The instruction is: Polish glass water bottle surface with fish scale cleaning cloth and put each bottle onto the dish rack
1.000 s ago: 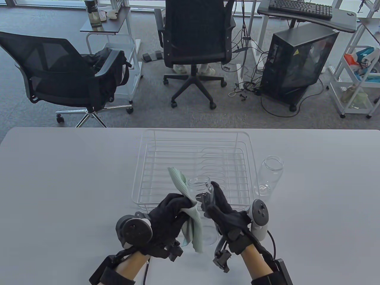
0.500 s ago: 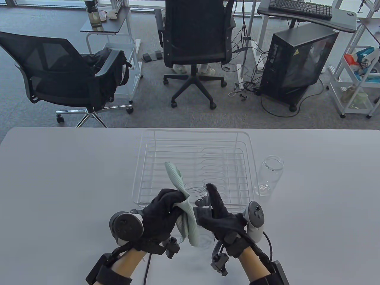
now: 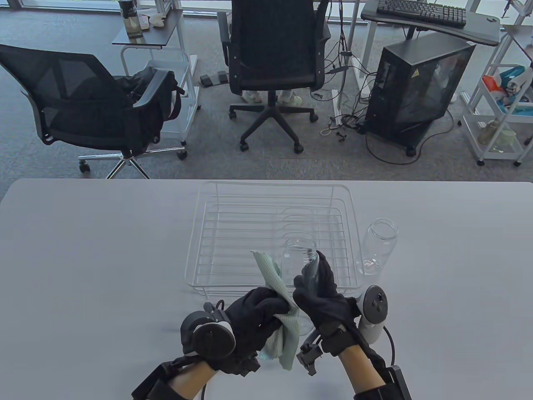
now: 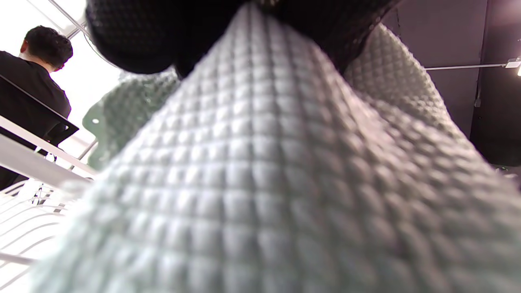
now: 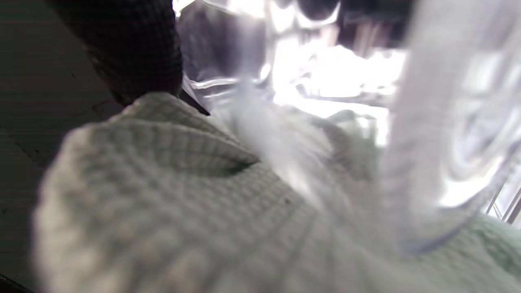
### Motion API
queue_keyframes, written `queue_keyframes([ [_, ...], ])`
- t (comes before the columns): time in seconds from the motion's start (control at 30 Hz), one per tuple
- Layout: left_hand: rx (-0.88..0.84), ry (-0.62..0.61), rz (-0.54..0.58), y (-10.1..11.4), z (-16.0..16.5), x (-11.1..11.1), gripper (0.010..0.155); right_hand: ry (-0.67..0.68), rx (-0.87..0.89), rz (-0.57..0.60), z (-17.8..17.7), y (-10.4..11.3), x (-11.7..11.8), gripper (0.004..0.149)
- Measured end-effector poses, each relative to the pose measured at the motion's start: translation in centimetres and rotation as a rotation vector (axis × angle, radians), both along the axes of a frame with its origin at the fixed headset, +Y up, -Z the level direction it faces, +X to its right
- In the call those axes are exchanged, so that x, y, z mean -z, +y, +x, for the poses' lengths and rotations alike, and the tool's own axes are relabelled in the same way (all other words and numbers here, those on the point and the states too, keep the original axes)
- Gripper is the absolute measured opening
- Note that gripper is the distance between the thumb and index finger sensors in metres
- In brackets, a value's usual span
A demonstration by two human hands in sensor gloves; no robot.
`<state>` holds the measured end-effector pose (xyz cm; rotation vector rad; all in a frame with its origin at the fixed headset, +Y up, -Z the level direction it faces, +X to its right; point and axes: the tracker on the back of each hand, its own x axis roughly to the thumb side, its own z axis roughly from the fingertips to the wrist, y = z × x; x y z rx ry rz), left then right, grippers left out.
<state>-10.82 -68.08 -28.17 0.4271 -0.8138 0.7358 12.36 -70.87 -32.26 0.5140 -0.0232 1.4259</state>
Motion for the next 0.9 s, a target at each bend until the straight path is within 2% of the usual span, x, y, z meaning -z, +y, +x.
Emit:
queue_keyframes([
  [0.1,-0.064,0.019,-0.020,0.3,-0.8,0.3,0.041,0.069,0.012,-0.010,-0.2,0.0,-0.1,0.086],
  [0.2,-0.155,0.038,-0.063,0.7,-1.9,0.9,0.041,0.187,0.049,-0.072,-0.6,-0.5,-0.2,0.081],
  [0.43,-0.289,0.082,-0.135,1.4,-4.3,2.2,0.041,0.295,0.029,-0.120,-1.9,-1.5,-0.5,0.083],
  [0.57,-0.306,0.093,-0.151,1.3,-4.6,2.6,0.041,0.261,0.034,-0.122,-2.4,-1.9,-0.5,0.086],
  [0.67,-0.295,0.085,-0.154,1.2,-4.5,2.5,0.041,0.175,-0.006,-0.079,-2.3,-1.8,-0.5,0.090],
  [0.9,-0.103,0.033,-0.056,0.3,-1.8,0.9,0.041,-0.030,0.047,-0.053,-1.2,-1.7,-0.3,0.104],
])
